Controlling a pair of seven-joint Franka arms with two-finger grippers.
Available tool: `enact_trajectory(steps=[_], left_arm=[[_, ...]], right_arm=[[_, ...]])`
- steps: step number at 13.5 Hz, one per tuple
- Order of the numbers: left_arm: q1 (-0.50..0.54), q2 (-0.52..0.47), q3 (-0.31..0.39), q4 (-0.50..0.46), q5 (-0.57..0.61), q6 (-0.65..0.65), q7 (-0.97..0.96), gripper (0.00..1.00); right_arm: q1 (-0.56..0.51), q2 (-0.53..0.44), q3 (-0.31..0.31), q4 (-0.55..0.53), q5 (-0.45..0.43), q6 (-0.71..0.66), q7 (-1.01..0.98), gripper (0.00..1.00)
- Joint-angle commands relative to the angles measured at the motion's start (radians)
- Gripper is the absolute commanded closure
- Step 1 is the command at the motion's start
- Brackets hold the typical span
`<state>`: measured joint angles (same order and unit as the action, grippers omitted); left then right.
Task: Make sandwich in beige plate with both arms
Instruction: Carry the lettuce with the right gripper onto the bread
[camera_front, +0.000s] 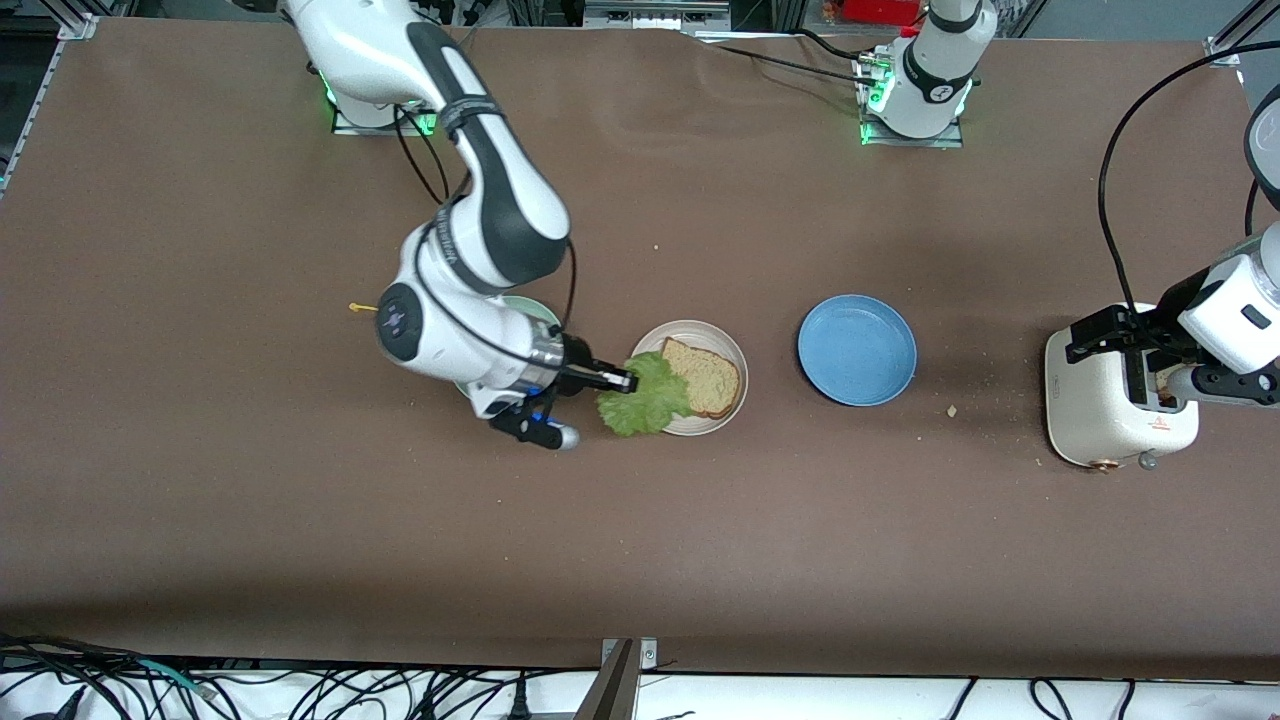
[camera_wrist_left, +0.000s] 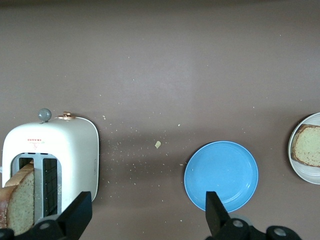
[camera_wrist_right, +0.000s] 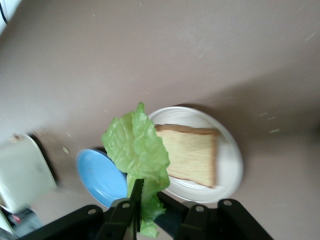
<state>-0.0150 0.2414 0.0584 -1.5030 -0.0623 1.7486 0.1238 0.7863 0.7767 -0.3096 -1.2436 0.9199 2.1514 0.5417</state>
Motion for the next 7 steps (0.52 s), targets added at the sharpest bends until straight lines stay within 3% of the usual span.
enact_trajectory(steps=[1, 4, 7], left_arm=[[-0.006, -0.011, -0.002, -0.008, 0.032, -0.006, -0.016, 0.0], [-0.006, -0.011, -0.002, -0.008, 0.032, -0.006, -0.016, 0.0], [-0.006, -0.01, -0.002, -0.01, 0.032, -0.006, -0.016, 0.0]], right_arm=[[0.079, 0.021, -0.011, -0.079, 0.12, 0.181, 0.06, 1.0], [0.154, 0.032, -0.011, -0.163, 0.25, 0.339, 0.044, 1.0], [0.18, 0.036, -0.011, -0.204, 0.264, 0.378, 0.029, 1.0]])
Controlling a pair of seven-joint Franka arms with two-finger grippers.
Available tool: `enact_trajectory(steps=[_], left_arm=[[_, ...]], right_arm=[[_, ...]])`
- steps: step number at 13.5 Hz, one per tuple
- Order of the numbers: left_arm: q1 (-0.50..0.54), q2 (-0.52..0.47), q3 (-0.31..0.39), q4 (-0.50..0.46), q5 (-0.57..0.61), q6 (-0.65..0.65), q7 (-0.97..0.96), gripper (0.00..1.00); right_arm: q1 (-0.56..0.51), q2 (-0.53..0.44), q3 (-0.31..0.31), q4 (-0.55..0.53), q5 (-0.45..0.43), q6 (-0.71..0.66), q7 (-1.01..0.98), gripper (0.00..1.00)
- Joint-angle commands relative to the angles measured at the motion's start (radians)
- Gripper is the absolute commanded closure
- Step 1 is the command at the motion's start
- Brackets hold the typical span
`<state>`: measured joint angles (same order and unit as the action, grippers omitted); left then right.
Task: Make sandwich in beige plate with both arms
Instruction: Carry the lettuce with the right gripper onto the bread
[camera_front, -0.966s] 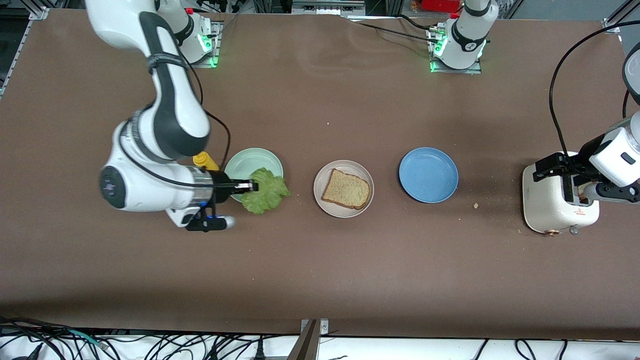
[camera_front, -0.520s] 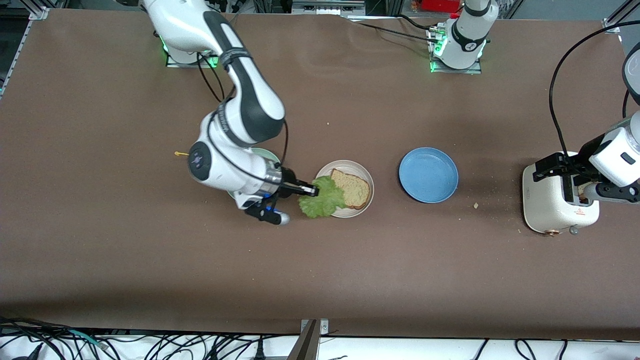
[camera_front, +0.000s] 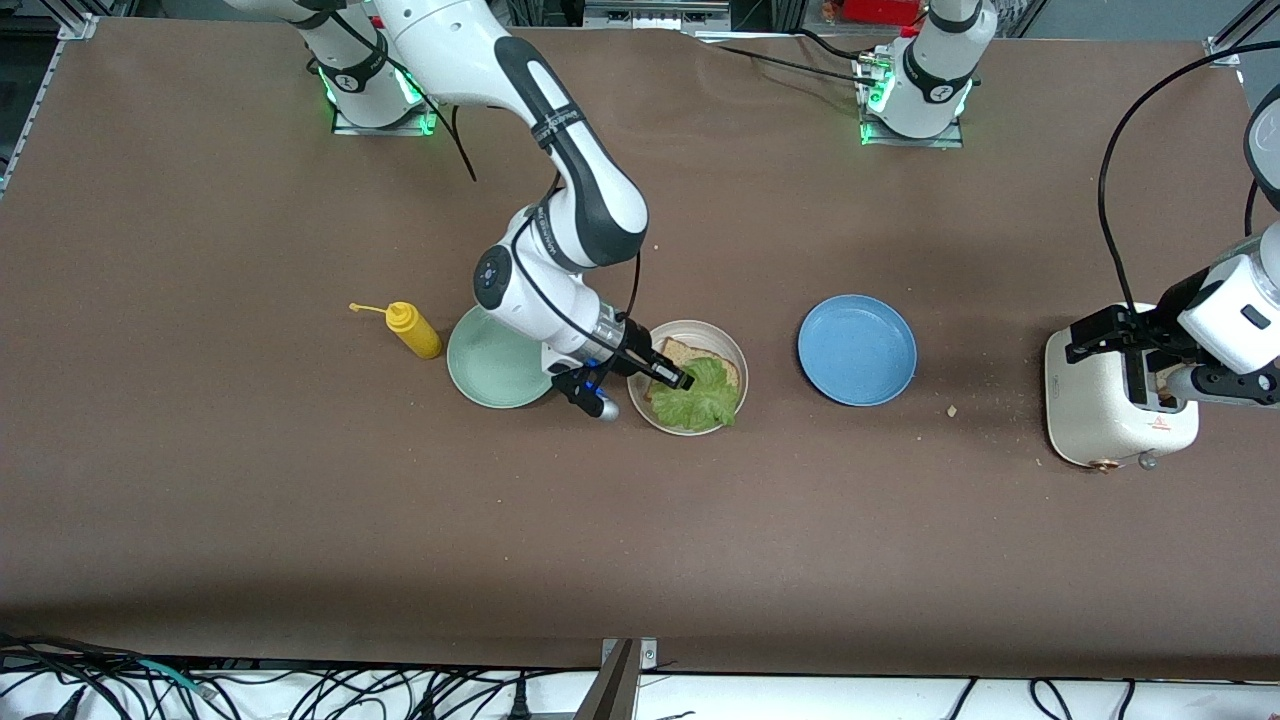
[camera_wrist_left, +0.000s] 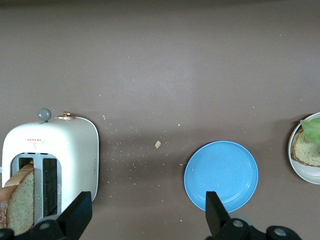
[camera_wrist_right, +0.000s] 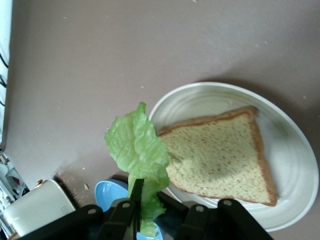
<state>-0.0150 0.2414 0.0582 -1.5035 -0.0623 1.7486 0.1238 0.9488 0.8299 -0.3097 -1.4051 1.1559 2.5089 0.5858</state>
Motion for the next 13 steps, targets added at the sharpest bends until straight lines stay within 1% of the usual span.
enact_trajectory(steps=[1, 3, 6, 7, 8, 12, 13], left_arm=[[-0.006, -0.01, -0.001, -0.009, 0.032, -0.006, -0.016, 0.0], [-0.006, -0.01, -0.001, -0.009, 0.032, -0.006, -0.015, 0.0], [-0.006, -0.01, -0.001, -0.009, 0.032, -0.006, -0.016, 0.0], [-0.006, -0.01, -0.001, -0.009, 0.032, -0.006, -0.016, 0.0], [-0.006, -0.01, -0.001, -0.009, 0.032, -0.006, -0.015, 0.0], [0.007, -0.008, 0.002, -0.012, 0.036, -0.004, -0.001, 0.0], [0.009, -0.007, 0.003, -0.017, 0.038, -0.004, -0.001, 0.0]], right_arm=[[0.021, -0.018, -0.011, -0.057, 0.03, 0.021, -0.006, 1.0], [0.025, -0.02, -0.011, -0.097, 0.03, 0.021, -0.006, 1.0], [0.045, -0.021, -0.011, -0.114, 0.03, 0.019, -0.009, 1.0], [0.051, -0.023, -0.011, -0.114, 0.028, 0.019, -0.004, 0.83], [0.063, -0.025, -0.012, -0.114, 0.028, 0.021, 0.003, 0.01], [0.074, -0.041, -0.022, -0.121, 0.018, 0.011, -0.003, 0.0], [0.074, -0.061, -0.035, -0.141, 0.015, 0.01, -0.006, 0.0]])
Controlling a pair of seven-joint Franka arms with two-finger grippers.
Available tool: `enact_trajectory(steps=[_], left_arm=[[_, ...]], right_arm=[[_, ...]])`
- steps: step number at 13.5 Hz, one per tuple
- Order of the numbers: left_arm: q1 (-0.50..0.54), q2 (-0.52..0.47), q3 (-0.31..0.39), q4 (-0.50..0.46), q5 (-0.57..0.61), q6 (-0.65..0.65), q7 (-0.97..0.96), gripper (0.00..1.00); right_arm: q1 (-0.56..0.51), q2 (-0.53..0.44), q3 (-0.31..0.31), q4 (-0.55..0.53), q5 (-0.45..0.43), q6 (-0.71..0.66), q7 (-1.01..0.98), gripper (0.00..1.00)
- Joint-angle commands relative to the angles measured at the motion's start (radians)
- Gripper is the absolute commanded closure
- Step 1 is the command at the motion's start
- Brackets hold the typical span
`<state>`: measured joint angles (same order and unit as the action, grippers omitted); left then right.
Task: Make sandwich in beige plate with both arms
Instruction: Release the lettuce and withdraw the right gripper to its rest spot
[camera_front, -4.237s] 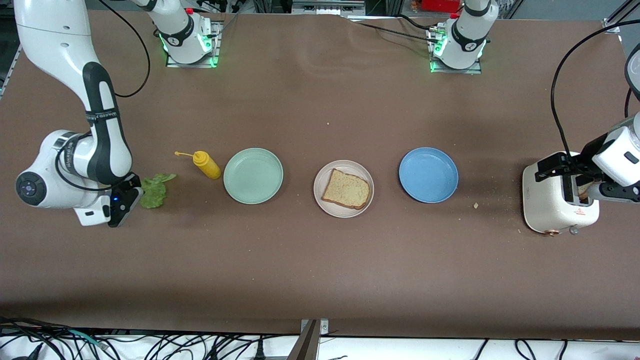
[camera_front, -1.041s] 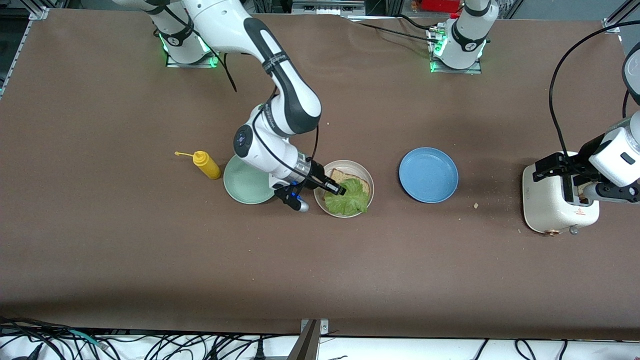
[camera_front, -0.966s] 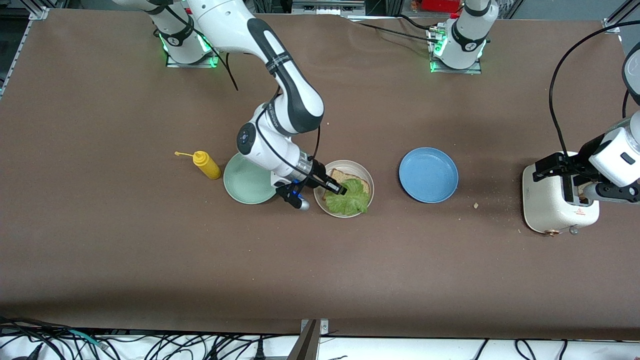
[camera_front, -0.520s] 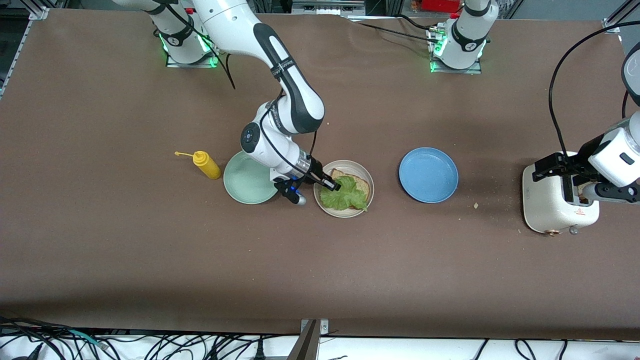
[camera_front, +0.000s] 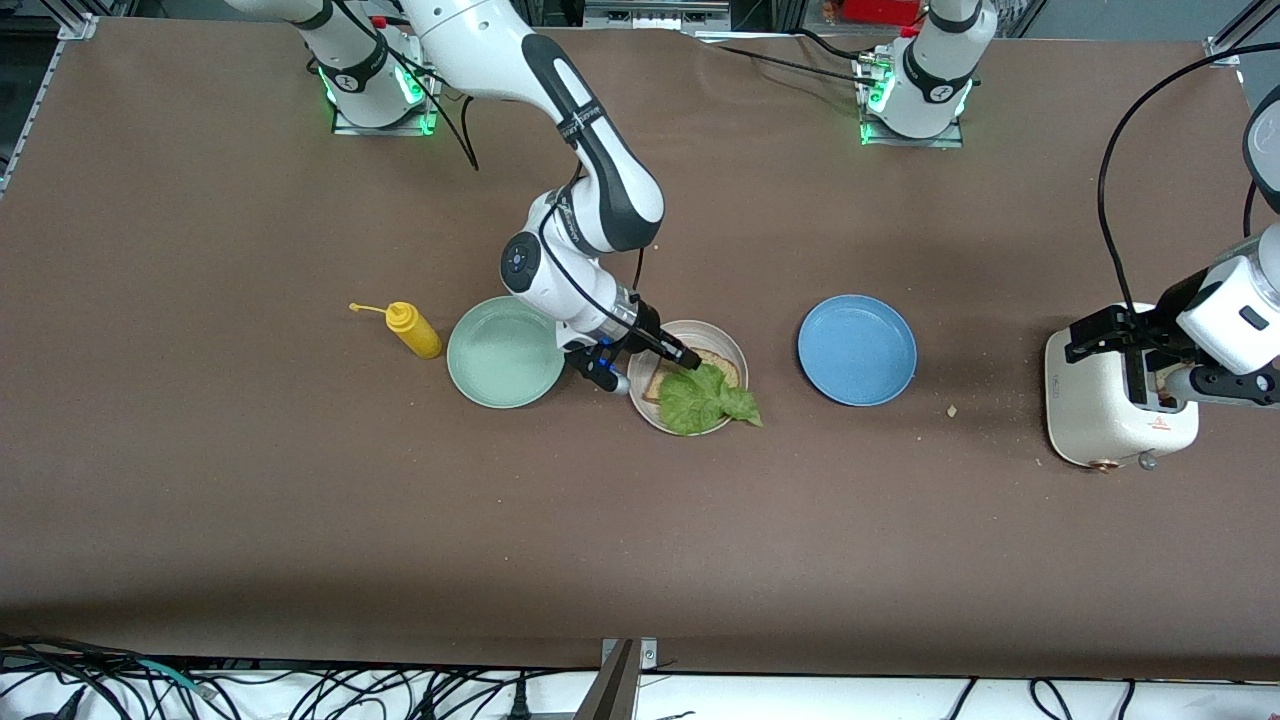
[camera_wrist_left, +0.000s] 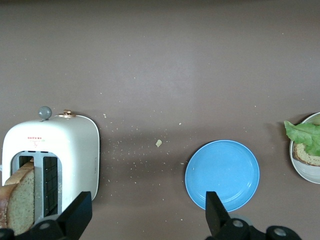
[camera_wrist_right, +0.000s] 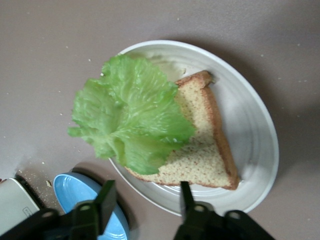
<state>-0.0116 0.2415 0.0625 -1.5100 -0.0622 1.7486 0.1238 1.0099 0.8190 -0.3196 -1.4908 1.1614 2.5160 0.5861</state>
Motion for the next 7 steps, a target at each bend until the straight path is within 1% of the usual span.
enact_trajectory(steps=[1, 2, 4, 5, 7], left_arm=[[0.009, -0.005, 0.002, -0.012, 0.038, -0.004, 0.0, 0.0], [0.019, -0.004, 0.002, -0.01, 0.038, -0.004, 0.002, 0.0], [0.042, 0.002, 0.002, -0.01, 0.039, -0.001, 0.002, 0.0], [0.057, 0.007, 0.002, -0.01, 0.041, -0.001, 0.003, 0.0], [0.091, 0.022, 0.005, -0.01, 0.057, 0.0, 0.08, 0.0]], right_arm=[[0.015, -0.079, -0.035, -0.083, -0.006, 0.003, -0.006, 0.0], [0.015, -0.11, -0.038, -0.107, -0.037, 0.001, -0.006, 0.0], [0.015, -0.164, -0.085, -0.128, -0.106, -0.051, -0.006, 0.0], [0.015, -0.178, -0.123, -0.128, -0.18, -0.112, -0.006, 0.0], [0.015, -0.214, -0.183, -0.112, -0.415, -0.251, -0.011, 0.0]])
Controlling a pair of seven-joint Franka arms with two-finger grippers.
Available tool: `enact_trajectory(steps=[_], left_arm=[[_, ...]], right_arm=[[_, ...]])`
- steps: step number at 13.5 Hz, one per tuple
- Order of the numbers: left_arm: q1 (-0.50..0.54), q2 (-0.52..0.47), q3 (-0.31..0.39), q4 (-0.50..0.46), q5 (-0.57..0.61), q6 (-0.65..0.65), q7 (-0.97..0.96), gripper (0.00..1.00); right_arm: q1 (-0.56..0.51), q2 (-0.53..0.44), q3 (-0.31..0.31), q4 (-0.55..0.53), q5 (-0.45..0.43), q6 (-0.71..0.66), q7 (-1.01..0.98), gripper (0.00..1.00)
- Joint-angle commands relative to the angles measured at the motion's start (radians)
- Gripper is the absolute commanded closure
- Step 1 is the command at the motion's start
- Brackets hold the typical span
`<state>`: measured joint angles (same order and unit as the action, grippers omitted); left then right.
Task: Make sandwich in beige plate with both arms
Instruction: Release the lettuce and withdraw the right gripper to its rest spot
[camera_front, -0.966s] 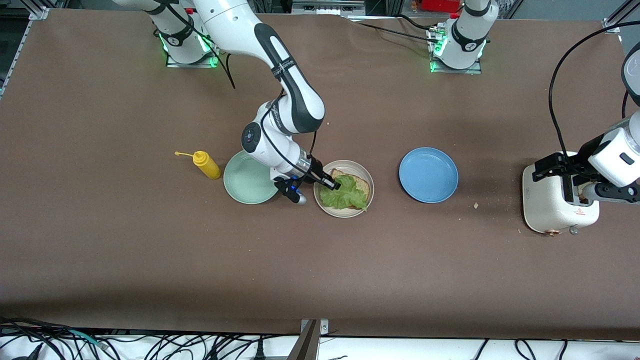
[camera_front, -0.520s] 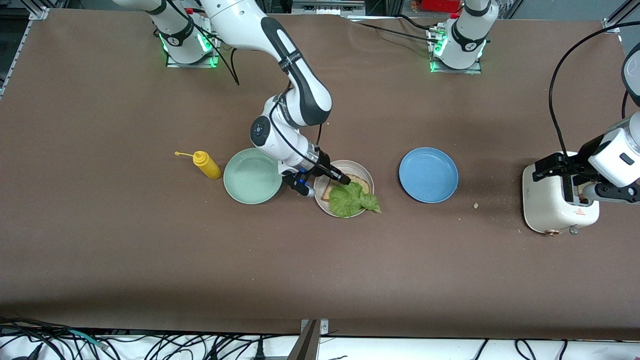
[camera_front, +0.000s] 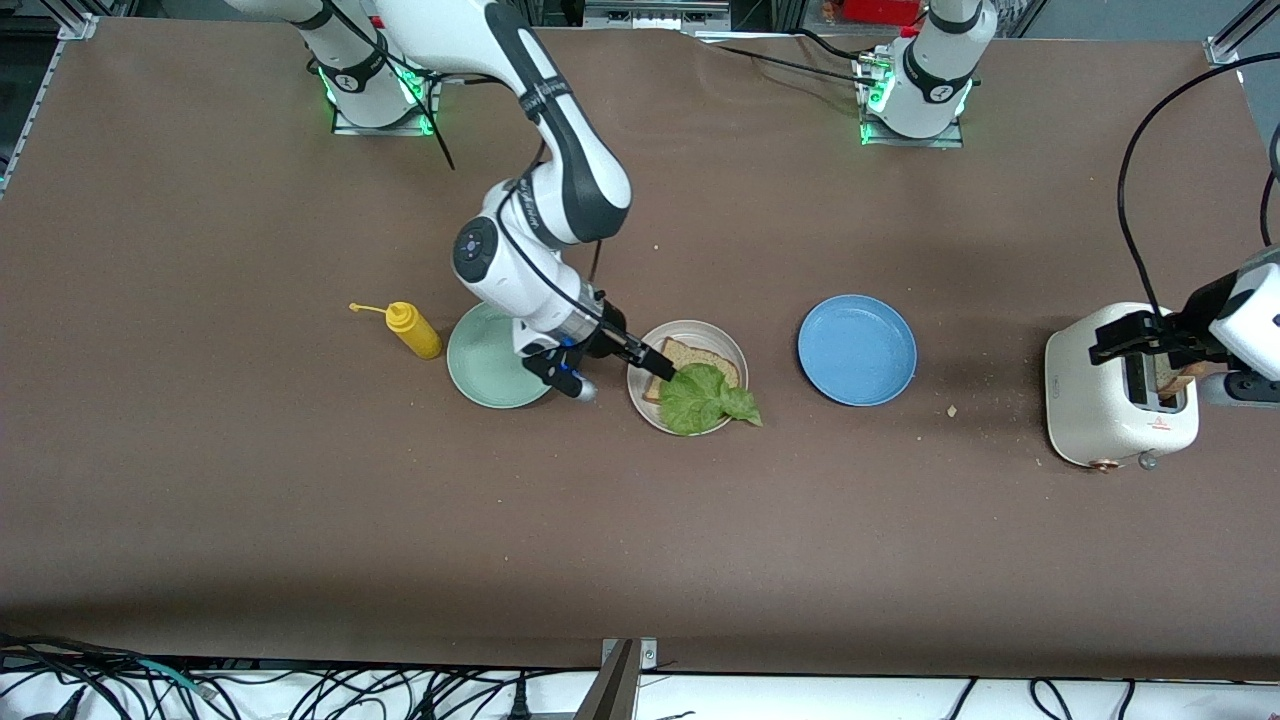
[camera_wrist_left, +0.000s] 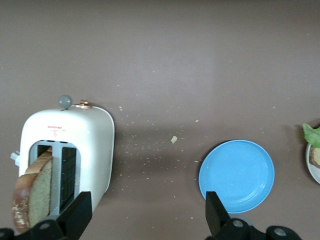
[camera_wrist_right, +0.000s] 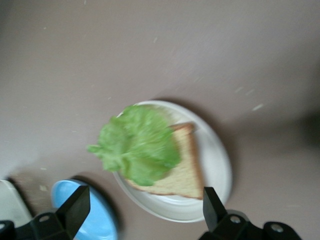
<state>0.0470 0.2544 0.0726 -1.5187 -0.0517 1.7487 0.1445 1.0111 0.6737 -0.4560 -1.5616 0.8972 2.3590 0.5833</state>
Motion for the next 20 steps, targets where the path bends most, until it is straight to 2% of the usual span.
enact_trajectory(steps=[1, 4, 7, 12, 14, 16, 18, 20], left_arm=[[0.053, 0.011, -0.007, -0.001, 0.085, 0.002, 0.099, 0.0], [0.103, 0.022, -0.007, -0.023, 0.101, 0.009, 0.159, 0.0], [0.155, 0.019, -0.008, -0.078, 0.099, 0.103, 0.239, 0.0], [0.218, 0.011, -0.01, -0.202, 0.09, 0.256, 0.29, 0.0], [0.24, 0.01, -0.011, -0.251, 0.089, 0.317, 0.293, 0.0], [0.252, 0.005, -0.011, -0.29, 0.084, 0.354, 0.314, 0.0], [0.261, 0.005, -0.011, -0.313, 0.084, 0.379, 0.319, 0.0], [0.267, 0.005, -0.011, -0.33, 0.084, 0.388, 0.319, 0.01]], right_arm=[[0.014, -0.091, -0.073, -0.034, -0.244, -0.156, -0.013, 0.0], [0.014, -0.155, -0.133, -0.031, -0.438, -0.285, -0.029, 0.0], [0.014, -0.2, -0.231, -0.026, -0.581, -0.365, -0.132, 0.0], [0.043, -0.224, -0.38, 0.003, -0.693, -0.474, -0.18, 0.0], [0.032, -0.287, -0.388, 0.006, -0.739, -0.503, -0.181, 0.0], [-0.055, -0.389, -0.354, 0.041, -0.733, -0.605, -0.191, 0.0], [-0.223, -0.445, -0.214, 0.052, -0.738, -0.67, -0.239, 0.0], [-0.358, -0.482, -0.085, 0.052, -0.791, -0.681, -0.301, 0.0]])
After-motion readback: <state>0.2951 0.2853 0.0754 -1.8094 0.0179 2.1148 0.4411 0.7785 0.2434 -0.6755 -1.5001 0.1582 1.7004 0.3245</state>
